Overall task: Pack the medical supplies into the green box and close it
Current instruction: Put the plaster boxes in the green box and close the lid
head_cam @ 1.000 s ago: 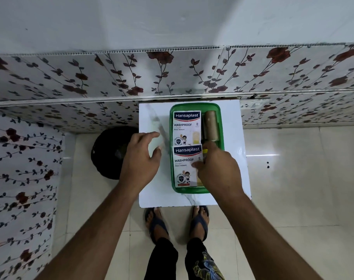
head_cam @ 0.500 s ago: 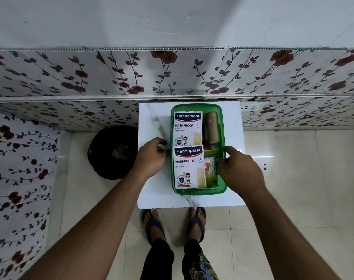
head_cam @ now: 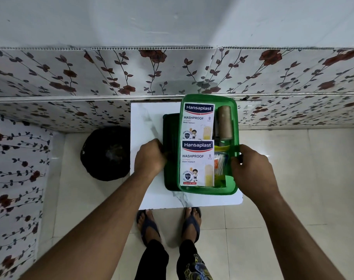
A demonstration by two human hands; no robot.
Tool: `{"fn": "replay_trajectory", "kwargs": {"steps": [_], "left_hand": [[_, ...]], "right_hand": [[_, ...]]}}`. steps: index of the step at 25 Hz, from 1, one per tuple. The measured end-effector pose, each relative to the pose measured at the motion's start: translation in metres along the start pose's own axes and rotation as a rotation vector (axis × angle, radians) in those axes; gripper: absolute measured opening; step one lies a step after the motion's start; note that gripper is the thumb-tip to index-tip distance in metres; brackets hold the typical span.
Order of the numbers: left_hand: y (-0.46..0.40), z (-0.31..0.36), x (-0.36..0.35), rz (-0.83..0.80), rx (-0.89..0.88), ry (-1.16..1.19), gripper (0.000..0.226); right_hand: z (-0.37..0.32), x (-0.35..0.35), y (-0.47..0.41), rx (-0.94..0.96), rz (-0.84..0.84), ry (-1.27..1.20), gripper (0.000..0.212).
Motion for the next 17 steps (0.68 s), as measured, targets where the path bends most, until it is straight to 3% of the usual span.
{"fn": "replay_trajectory", "kwargs": {"steps": [3,6,10,17], "left_hand": [[0.003,0.005,0.008,-0.035,0.037,0.086,0.019],[0.025,0.006,0.043,0.087,0.096,0.217,0.022],[0.065,0.024,0.093,0.286,0.056,0.038,0.036],[0.075,0.074,0.088,0.337,-0.048,-0.161,0.031]], "right_hand": [[0.010,0.005,0.001,-0.037,-0.010,-0.009,0.021],[0.017,0.005,0.001,-0.055,-0.035,0.003,0.022],[0.001,-0.015,0.003,-0.026,-0.117,-0.017,0.022],[-0.029,-0.048,0.004,0.036,-0.184,-0.125,0.026]]}}
Point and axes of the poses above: each hand's wrist, its own y-axis away from the middle knuckle, its own x-axis out of the back of the hand, z = x × y, the point moved 2 cm from there along -y, towards the middle knuckle, and after that the axes turned 9 degrees about -x, right-handed, at the moved point
